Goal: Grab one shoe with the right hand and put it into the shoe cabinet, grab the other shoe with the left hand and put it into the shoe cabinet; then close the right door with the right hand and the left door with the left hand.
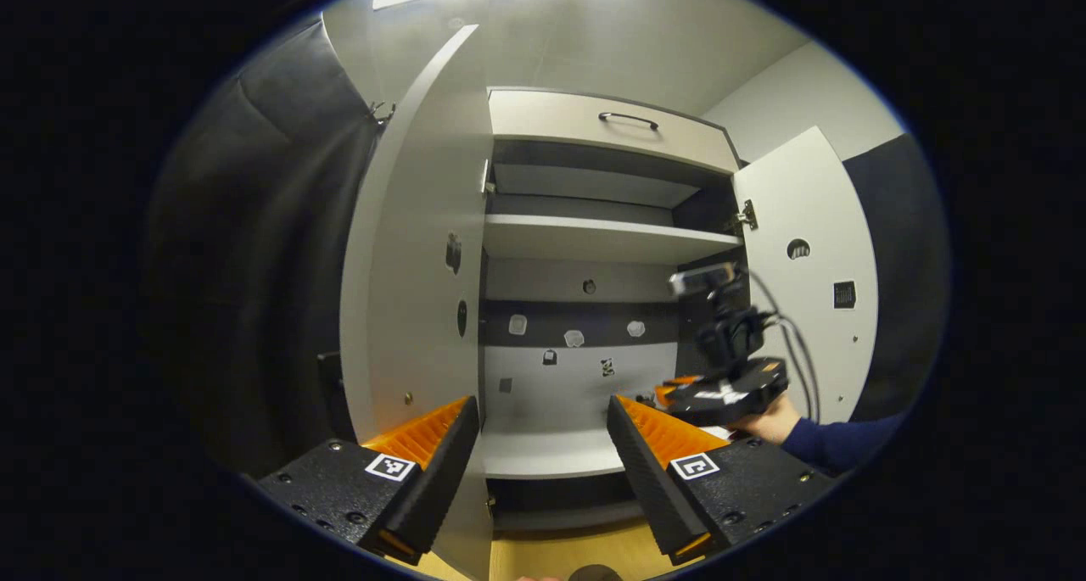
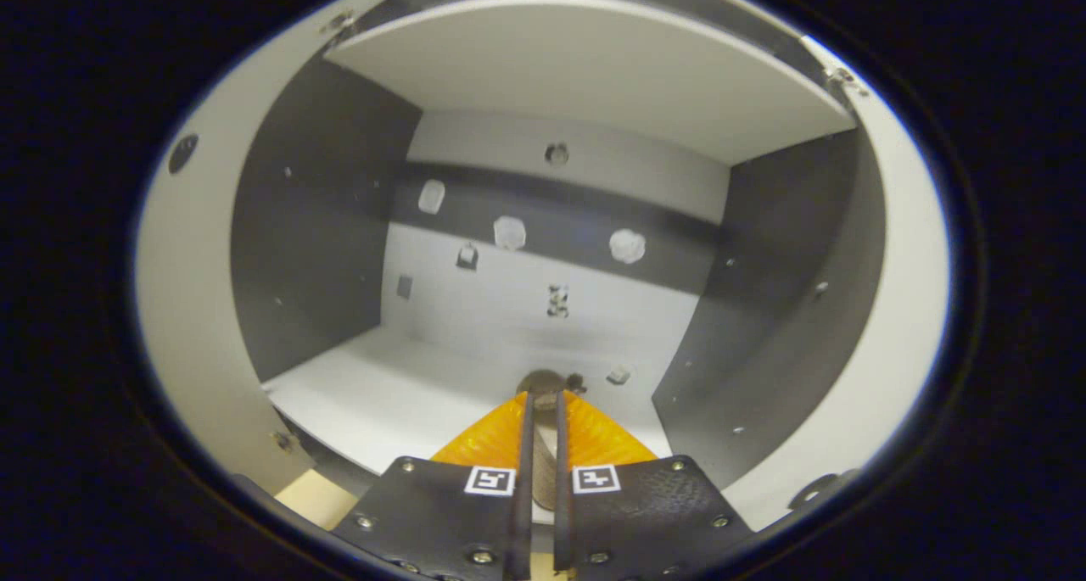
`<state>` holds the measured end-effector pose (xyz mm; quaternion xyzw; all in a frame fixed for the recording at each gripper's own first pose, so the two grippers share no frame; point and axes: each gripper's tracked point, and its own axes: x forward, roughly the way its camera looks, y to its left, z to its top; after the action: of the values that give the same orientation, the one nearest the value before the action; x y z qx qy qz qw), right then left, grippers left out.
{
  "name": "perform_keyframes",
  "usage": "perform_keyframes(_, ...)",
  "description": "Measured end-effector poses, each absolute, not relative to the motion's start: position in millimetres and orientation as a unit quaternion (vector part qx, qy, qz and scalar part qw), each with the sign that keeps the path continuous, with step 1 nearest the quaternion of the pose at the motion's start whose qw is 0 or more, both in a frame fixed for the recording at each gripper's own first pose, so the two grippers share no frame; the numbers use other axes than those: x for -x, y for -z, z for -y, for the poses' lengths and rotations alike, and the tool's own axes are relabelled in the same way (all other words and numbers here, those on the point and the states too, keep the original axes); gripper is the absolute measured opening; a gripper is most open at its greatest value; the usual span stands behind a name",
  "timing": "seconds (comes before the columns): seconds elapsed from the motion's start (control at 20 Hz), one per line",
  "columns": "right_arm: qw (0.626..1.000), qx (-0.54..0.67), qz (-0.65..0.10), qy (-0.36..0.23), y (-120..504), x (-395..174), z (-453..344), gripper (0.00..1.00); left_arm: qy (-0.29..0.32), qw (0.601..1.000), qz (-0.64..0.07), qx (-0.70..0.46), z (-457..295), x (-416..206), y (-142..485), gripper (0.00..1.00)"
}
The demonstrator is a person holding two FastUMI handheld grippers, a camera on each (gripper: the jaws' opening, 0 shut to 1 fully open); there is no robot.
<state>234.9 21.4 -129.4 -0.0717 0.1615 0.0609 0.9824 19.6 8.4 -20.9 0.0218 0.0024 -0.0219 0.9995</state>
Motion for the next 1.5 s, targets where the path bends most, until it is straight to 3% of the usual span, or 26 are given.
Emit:
perform_keyframes(0.25,0.995,0.027,-0.085,-0.049,31.1,-181.3,-0.6,0.10,0.052,0.996,-0.074,-0.024,11.9,-22.8,78.4,0.94)
perform_keyframes(0.6,0.998,0.059,-0.002,-0.009,-59.1,-116.0,24.1,0.10,0.101,0.956,-0.274,-0.036,32.7,-2.6,244.1,0.95)
perform_keyframes(0.9,0.996,0.081,0.030,0.016,-96.0,-82.6,38.7,0.11,0.123,0.885,-0.449,-0.022,38.8,55.1,381.0,0.96)
perform_keyframes(1.0,0.997,0.063,0.038,0.013,-105.4,-75.8,39.3,0.27,0.126,0.857,-0.500,0.004,35.0,76.9,407.3,0.95)
perform_keyframes(1.15,0.998,0.044,0.048,0.019,-116.8,-71.5,48.3,0.28,0.124,0.808,-0.575,0.029,23.8,114.0,440.6,0.93)
perform_keyframes(1.5,0.996,0.042,0.068,0.028,-130.2,-62.1,56.8,0.31,0.108,0.750,-0.652,0.037,8.4,150.7,498.7,0.81)
